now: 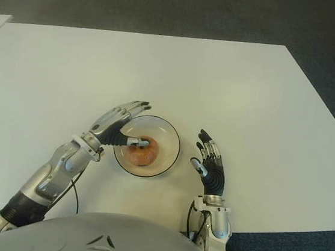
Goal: Put the apples into the plate.
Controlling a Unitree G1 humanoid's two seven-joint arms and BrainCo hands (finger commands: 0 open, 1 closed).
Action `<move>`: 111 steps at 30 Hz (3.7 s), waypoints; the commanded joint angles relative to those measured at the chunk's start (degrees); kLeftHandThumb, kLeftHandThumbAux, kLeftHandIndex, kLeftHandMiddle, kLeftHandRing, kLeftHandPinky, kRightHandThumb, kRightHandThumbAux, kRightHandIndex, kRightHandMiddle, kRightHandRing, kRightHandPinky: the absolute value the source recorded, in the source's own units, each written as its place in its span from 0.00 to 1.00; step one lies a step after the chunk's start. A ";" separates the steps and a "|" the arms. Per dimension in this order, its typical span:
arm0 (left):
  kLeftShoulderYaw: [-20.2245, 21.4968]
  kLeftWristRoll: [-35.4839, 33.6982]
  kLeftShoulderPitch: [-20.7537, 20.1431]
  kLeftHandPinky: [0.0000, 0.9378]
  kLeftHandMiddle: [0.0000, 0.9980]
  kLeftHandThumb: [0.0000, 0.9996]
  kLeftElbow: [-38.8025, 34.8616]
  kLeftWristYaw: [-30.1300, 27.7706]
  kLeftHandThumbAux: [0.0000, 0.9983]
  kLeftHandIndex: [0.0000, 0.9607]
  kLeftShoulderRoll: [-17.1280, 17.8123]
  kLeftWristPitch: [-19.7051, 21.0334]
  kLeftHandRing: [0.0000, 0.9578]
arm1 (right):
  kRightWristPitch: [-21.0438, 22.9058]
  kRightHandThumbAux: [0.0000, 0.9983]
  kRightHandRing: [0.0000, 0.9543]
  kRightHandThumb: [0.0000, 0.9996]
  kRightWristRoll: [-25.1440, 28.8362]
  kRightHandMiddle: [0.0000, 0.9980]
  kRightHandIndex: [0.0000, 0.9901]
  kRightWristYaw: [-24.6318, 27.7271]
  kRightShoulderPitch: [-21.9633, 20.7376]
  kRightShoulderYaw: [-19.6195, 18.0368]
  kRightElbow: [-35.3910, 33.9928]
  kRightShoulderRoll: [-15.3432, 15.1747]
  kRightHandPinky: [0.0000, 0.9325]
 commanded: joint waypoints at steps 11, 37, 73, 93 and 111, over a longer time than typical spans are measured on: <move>13.95 -33.73 21.38 0.12 0.09 0.00 -5.64 1.29 0.42 0.10 -13.99 2.46 0.08 | 6.63 0.57 0.08 0.23 0.53 0.13 0.16 1.00 4.68 0.20 7.32 -0.46 0.10; 14.46 -33.60 25.91 0.12 0.08 0.00 2.75 1.02 0.41 0.10 -15.65 -4.43 0.08 | 4.72 0.55 0.08 0.23 -0.06 0.12 0.16 1.81 2.92 -0.88 9.78 -1.98 0.09; 11.90 -31.78 24.21 0.12 0.09 0.00 22.96 0.87 0.32 0.12 -16.84 -29.11 0.08 | 7.79 0.55 0.08 0.22 1.45 0.13 0.14 2.21 4.16 -0.28 4.58 -2.77 0.09; 11.35 -32.21 24.69 0.13 0.10 0.00 23.48 1.13 0.34 0.13 -17.43 -30.17 0.08 | 9.98 0.55 0.07 0.18 -0.69 0.12 0.12 0.90 4.64 0.02 1.20 -3.56 0.08; 11.00 -33.55 25.70 0.14 0.11 0.01 22.19 0.59 0.37 0.11 -18.29 -29.68 0.10 | 11.27 0.54 0.03 0.18 -1.96 0.08 0.10 0.30 4.93 0.39 -0.32 -4.31 0.03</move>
